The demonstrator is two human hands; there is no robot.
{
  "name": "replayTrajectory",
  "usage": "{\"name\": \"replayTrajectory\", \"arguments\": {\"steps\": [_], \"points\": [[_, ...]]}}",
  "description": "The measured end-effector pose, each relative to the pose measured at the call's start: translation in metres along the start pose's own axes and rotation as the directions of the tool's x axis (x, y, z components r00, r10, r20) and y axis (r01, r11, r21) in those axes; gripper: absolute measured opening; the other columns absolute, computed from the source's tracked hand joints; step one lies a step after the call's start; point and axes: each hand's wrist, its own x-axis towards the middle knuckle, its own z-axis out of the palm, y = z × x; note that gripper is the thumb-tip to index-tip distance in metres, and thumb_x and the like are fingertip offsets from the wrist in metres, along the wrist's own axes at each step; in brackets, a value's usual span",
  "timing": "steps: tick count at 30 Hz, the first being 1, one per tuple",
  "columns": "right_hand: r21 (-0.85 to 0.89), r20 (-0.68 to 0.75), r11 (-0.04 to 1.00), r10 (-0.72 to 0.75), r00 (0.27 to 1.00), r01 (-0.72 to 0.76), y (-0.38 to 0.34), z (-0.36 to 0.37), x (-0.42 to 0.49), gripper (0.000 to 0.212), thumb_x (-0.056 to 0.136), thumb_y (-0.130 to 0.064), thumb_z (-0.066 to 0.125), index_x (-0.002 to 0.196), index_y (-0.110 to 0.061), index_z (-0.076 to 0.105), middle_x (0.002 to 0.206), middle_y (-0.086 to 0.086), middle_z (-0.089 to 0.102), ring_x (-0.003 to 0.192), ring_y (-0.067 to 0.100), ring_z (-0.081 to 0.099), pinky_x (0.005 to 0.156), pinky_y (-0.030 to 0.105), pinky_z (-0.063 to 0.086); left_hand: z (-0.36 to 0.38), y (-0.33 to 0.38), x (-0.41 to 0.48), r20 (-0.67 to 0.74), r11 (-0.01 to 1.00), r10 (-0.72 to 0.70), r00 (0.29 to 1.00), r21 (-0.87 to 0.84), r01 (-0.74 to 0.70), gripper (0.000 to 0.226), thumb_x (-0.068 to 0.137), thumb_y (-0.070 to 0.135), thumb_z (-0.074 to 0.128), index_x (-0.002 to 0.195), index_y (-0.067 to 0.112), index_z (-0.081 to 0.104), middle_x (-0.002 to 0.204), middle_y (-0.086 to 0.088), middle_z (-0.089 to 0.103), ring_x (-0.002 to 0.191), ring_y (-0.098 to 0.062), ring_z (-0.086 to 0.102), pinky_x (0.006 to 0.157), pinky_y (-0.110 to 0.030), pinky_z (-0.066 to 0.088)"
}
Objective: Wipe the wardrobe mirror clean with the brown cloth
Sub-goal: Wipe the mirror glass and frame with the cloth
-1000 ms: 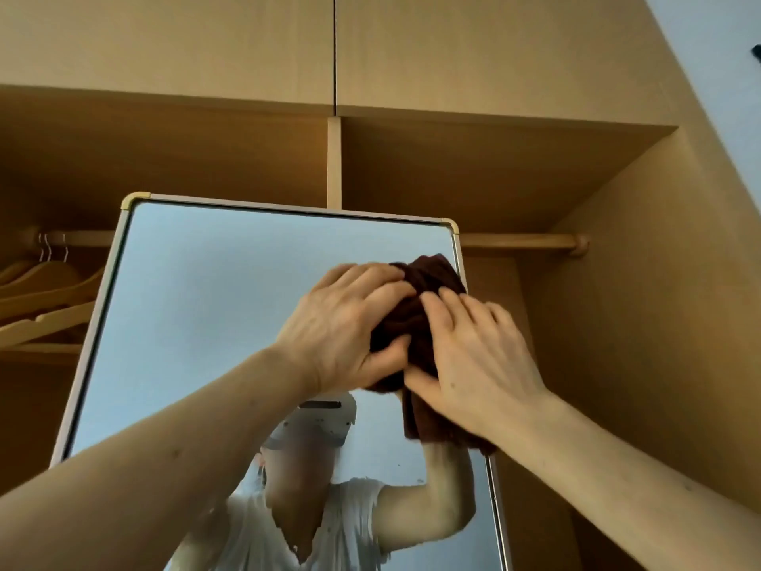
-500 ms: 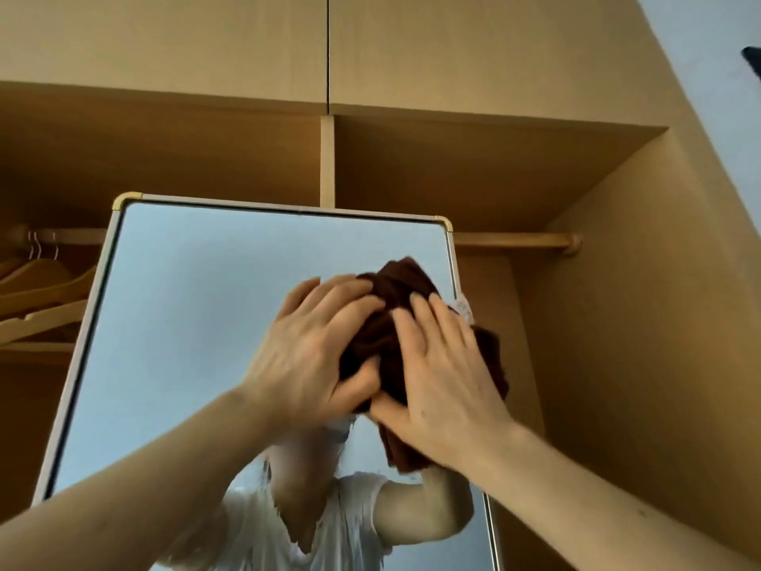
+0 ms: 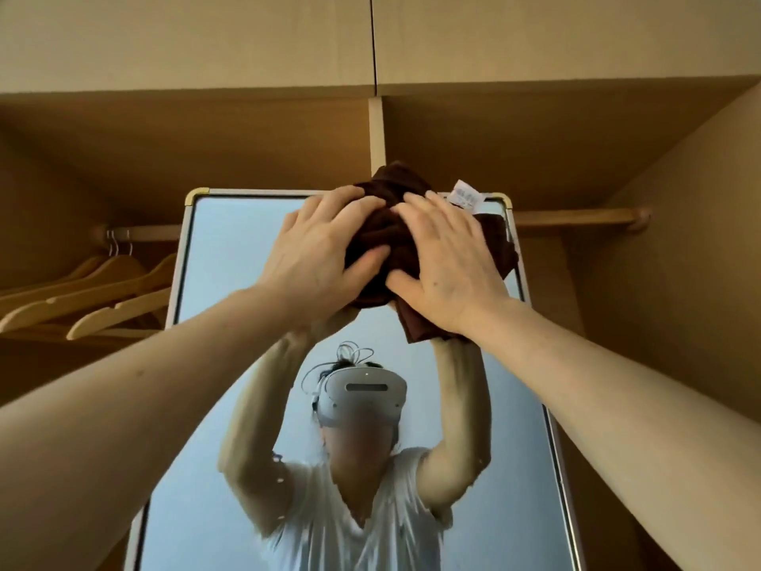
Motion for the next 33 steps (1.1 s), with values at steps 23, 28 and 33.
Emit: {"name": "replayTrajectory", "arguments": {"steps": [23,28,33], "points": [[0.737,0.619,0.428,-0.115,0.777,-0.523,-0.051,-0.074,-0.061,0.057,0.067,-0.065,0.067,0.117,-0.041,0.055,0.112,-0.020,0.062,0.101,-0.005,0.059,0.090,0.021,0.048,-0.097,0.026,-0.055,0.665,0.123,-0.524,0.533,-0.560,0.819,0.019,0.093,0.019,0.059,0.111,0.014,0.065,0.108,-0.016,0.070,0.094,-0.030,0.070,0.080,-0.049,0.058],[0.761,0.488,0.464,0.051,0.871,-0.454,-0.045,-0.076,-0.047,0.051,0.074,-0.045,0.071,0.120,-0.034,0.053,0.122,-0.013,0.056,0.115,0.004,0.052,0.089,0.021,0.045,-0.099,0.027,-0.059,0.694,0.123,-0.362,0.622,-0.626,0.770,0.029,0.093,0.005,0.053,0.117,0.016,0.065,0.111,-0.008,0.071,0.101,-0.023,0.068,0.089,-0.036,0.055],[0.797,0.509,0.378,0.000,0.861,-0.471,-0.054,-0.073,-0.041,0.021,0.077,-0.030,0.074,0.097,-0.031,0.069,0.089,-0.015,0.072,0.082,-0.001,0.068,0.064,0.010,0.050,-0.097,0.027,-0.059,0.647,0.220,-0.403,0.647,-0.618,0.755,0.024,0.091,0.020,0.064,0.114,0.018,0.066,0.108,-0.008,0.071,0.098,-0.022,0.069,0.087,-0.036,0.057]]}}
